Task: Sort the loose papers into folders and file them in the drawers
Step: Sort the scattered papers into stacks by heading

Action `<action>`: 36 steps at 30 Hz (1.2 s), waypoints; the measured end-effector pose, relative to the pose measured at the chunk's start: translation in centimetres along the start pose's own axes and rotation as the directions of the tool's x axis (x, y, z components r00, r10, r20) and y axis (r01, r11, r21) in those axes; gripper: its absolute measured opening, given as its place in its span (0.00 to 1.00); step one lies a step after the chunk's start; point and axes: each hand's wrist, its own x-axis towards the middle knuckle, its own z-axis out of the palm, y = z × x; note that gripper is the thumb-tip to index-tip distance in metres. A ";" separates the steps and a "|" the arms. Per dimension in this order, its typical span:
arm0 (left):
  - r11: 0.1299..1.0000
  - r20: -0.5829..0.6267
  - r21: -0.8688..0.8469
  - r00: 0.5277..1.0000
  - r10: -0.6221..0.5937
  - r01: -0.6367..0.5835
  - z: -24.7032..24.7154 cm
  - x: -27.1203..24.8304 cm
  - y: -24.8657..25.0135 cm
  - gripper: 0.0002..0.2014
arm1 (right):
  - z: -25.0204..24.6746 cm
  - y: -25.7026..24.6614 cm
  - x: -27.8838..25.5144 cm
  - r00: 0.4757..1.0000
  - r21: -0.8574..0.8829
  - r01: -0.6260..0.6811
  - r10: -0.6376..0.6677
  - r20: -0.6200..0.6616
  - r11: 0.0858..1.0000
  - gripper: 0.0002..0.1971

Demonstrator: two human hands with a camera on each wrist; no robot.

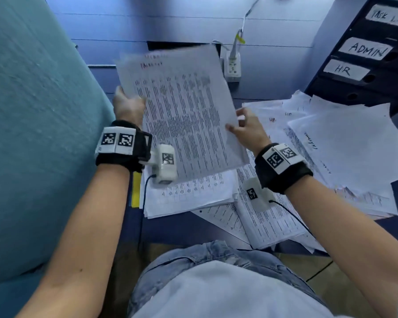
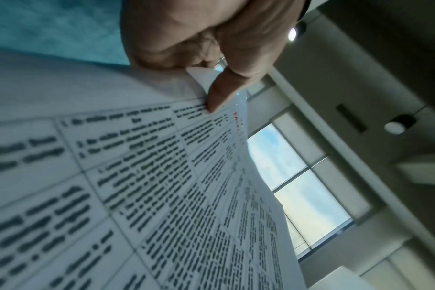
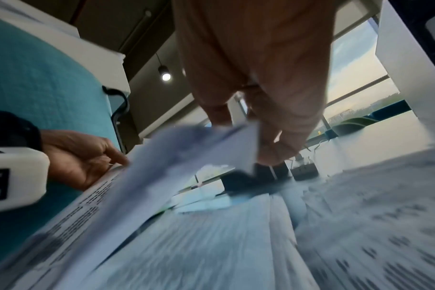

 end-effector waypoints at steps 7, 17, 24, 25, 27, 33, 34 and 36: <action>0.879 -0.068 0.427 0.977 -0.204 0.214 0.5 -1.8 -5.6 0.09 | 2.7 4.4 -0.9 0.947 -0.311 -0.139 0.218 0.235 0.940 0.13; 0.701 0.205 0.713 0.949 -0.239 0.023 5.6 -5.0 -4.6 0.43 | -1.3 5.8 1.2 0.983 -0.401 -0.095 0.148 0.104 0.911 0.11; 0.670 0.435 0.735 0.828 -0.353 -0.100 9.6 -7.7 -6.3 0.44 | -7.2 7.3 4.5 0.943 -0.757 -0.294 0.309 -0.127 0.584 0.38; 0.655 0.430 0.748 0.828 -0.360 -0.104 9.7 -7.9 -6.6 0.44 | -7.6 7.3 4.3 0.932 -0.748 -0.327 0.328 -0.154 0.578 0.44; 0.648 0.421 0.754 0.836 -0.352 -0.107 9.7 -8.3 -7.1 0.43 | -8.4 7.8 4.0 0.912 -0.680 -0.390 0.361 -0.194 0.620 0.49; 0.630 0.392 0.767 0.866 -0.310 -0.121 10.0 -8.5 -7.7 0.40 | -9.7 8.1 2.9 0.872 -0.437 -0.443 0.489 -0.009 0.783 0.26; 0.630 0.392 0.768 0.866 -0.312 -0.120 10.1 -8.5 -7.8 0.40 | -9.6 8.1 2.5 0.870 -0.438 -0.425 0.491 0.044 0.792 0.20; 0.632 0.388 0.767 0.867 -0.312 -0.116 10.1 -8.5 -7.9 0.40 | -9.1 8.0 2.0 0.878 -0.450 -0.382 0.469 0.095 0.807 0.15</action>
